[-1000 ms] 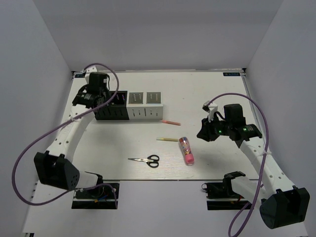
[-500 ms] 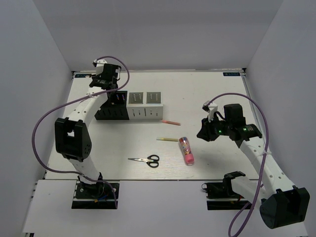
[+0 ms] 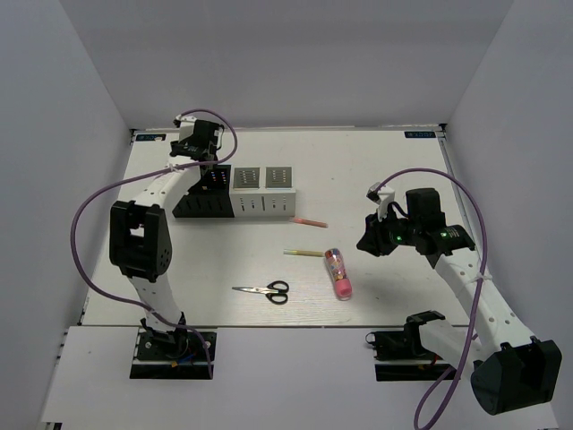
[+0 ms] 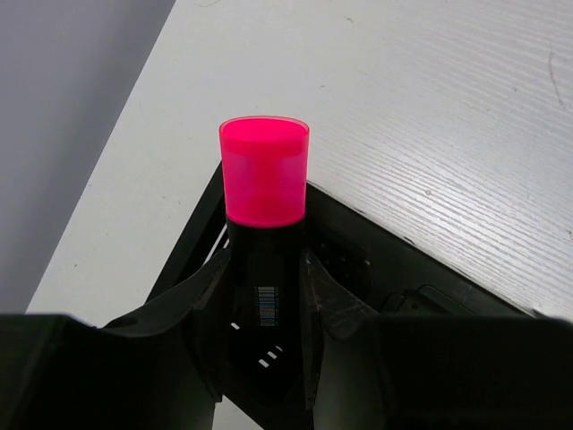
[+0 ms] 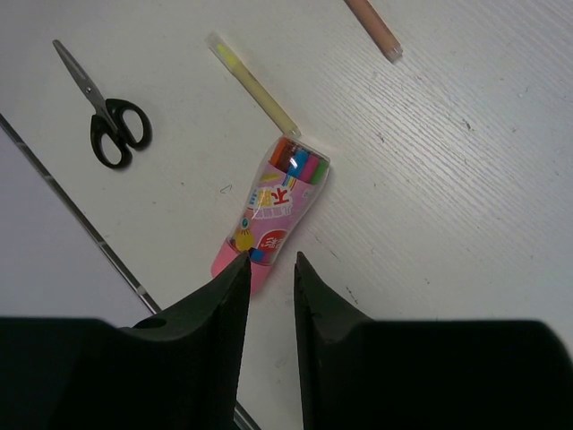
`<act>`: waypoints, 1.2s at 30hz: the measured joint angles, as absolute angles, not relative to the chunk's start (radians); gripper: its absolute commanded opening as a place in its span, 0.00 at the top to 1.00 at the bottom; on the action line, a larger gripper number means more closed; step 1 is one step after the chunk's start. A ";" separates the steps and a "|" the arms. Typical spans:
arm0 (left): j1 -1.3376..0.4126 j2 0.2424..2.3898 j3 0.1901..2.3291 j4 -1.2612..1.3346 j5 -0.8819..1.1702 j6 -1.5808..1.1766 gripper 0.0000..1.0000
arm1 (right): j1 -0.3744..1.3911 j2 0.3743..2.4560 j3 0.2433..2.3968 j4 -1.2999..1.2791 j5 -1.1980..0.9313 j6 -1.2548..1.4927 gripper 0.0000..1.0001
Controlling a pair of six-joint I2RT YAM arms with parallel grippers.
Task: Sort the stationery into containers
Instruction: Place the pen in the storage box, then pick up the stationery from the center of the board.
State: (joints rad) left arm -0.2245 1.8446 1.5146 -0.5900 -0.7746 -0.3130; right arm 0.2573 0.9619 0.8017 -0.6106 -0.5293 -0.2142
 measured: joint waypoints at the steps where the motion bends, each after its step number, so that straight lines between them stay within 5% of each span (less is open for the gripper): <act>1: -0.224 1.845 1.515 -0.590 -0.775 -0.316 0.49 | 0.257 0.962 0.802 -0.611 -0.528 -0.214 0.67; 3: -0.224 1.845 1.515 -0.590 -0.775 -0.321 0.33 | 0.257 0.962 0.802 -0.611 -0.526 -0.215 0.60; 8: -0.224 1.845 1.533 -0.602 -0.770 -0.323 0.28 | 0.257 0.962 0.802 -0.611 -0.524 -0.218 0.53; 10: -0.224 1.845 1.550 -0.606 -0.770 -0.325 0.48 | 0.257 0.962 0.802 -0.611 -0.523 -0.218 0.55; 11: -0.224 1.842 1.555 -0.609 -0.768 -0.326 0.64 | 0.257 0.962 0.802 -0.611 -0.523 -0.218 0.68; 12: -0.224 1.834 1.557 -0.614 -0.765 -0.336 0.93 | 0.257 0.962 0.802 -0.610 -0.522 -0.224 0.75; 14: -0.225 1.807 1.556 -0.645 -0.741 -0.348 1.00 | 0.257 0.962 0.801 -0.610 -0.518 -0.223 0.96; 16: -0.229 1.745 1.527 -0.675 -0.690 -0.360 1.00 | 0.257 0.962 0.797 -0.604 -0.508 -0.221 0.99; 17: -0.233 1.695 1.499 -0.694 -0.643 -0.364 0.96 | 0.257 0.961 0.793 -0.601 -0.502 -0.221 0.86; 18: -0.242 1.632 1.454 -0.696 -0.593 -0.365 0.68 | 0.257 0.961 0.788 -0.601 -0.497 -0.221 0.70; 20: -0.271 1.480 1.335 -0.704 -0.465 -0.356 0.40 | 0.257 0.962 0.783 -0.603 -0.491 -0.221 0.45; 22: -0.317 1.320 1.200 -0.705 -0.337 -0.352 0.26 | 0.257 0.973 0.783 -0.605 -0.490 -0.232 0.38; 31: -0.430 0.900 0.691 -0.762 -0.025 -0.330 0.25 | 0.312 1.171 0.837 -0.649 -0.472 -0.243 0.29; 36: -0.435 0.770 0.617 -0.775 0.003 -0.315 0.26 | 0.385 1.295 0.918 -0.678 -0.461 -0.244 0.29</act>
